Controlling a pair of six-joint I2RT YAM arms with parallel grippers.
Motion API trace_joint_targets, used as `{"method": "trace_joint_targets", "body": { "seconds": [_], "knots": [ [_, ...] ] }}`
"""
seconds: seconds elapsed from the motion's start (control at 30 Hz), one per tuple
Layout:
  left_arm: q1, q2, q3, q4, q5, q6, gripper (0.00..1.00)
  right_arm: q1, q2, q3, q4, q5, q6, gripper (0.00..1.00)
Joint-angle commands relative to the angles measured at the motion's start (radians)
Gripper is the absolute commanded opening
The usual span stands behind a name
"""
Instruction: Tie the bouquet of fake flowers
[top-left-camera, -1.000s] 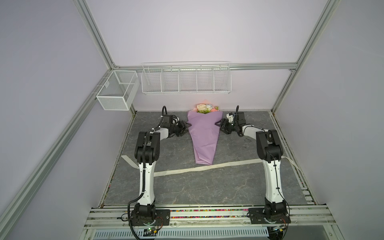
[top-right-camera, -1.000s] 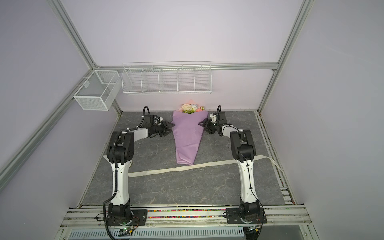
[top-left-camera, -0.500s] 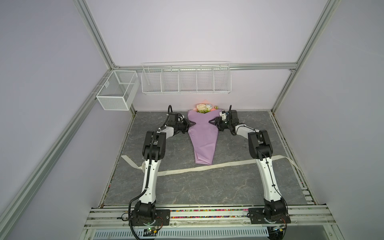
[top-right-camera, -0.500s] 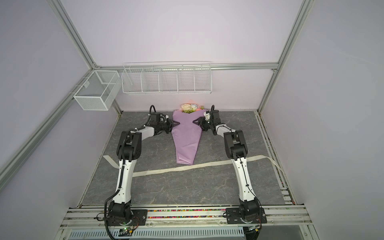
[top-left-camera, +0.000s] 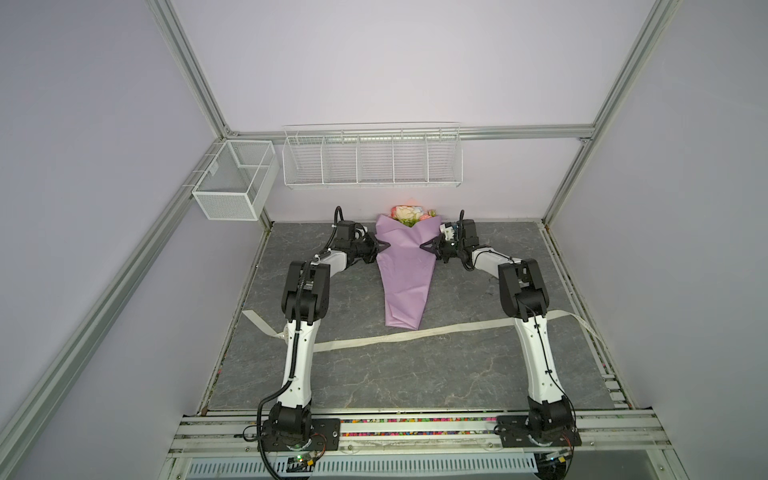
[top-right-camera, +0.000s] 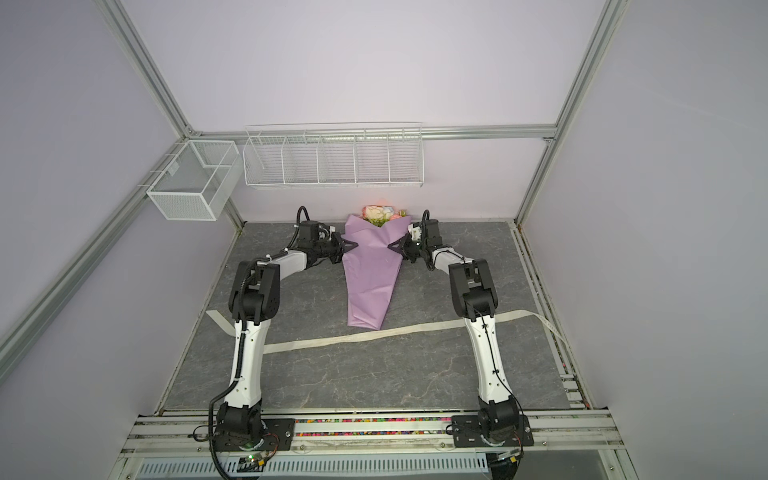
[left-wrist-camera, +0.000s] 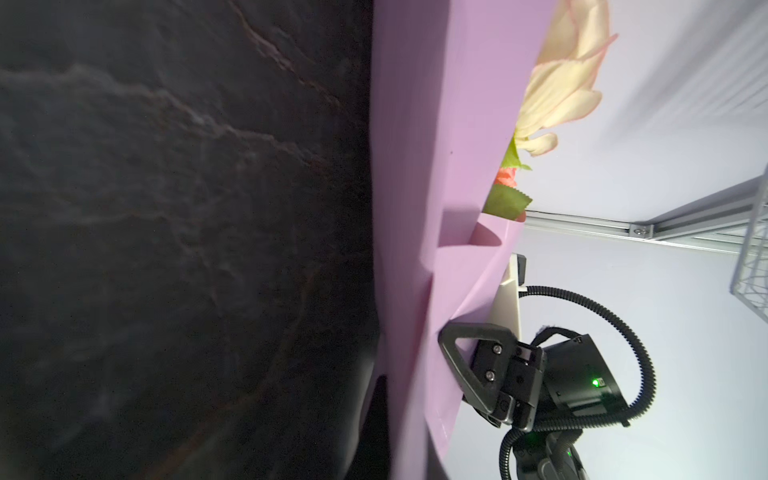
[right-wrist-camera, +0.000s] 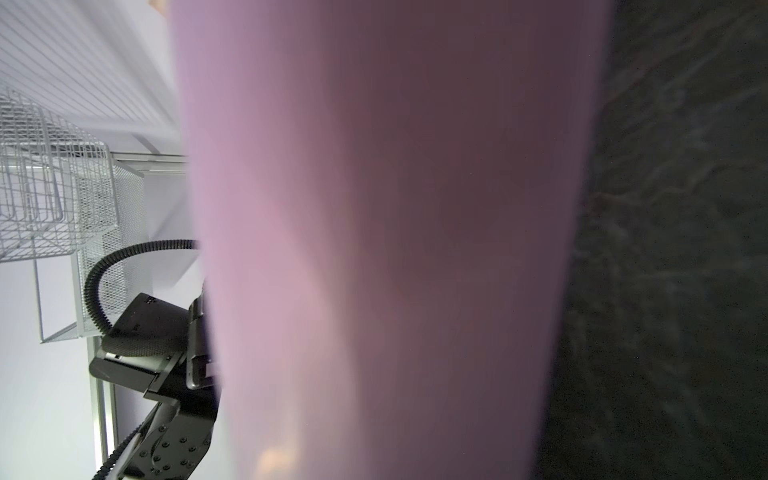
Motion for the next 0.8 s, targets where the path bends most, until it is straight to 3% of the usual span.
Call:
{"method": "trace_joint_targets", "body": {
  "seconds": [0.0, 0.37, 0.77],
  "knots": [
    [-0.011, -0.094, -0.065, 0.081, -0.019, -0.047, 0.01, 0.000, -0.125, -0.065, 0.051, -0.010, 0.005, 0.18],
    [-0.040, -0.255, -0.248, 0.122, -0.052, -0.070, 0.00, -0.003, -0.293, -0.261, 0.113, -0.021, 0.008, 0.16],
    [-0.111, -0.520, -0.641, 0.244, -0.181, -0.091, 0.00, 0.002, -0.564, -0.659, 0.204, 0.015, -0.028, 0.13]
  ]
}}
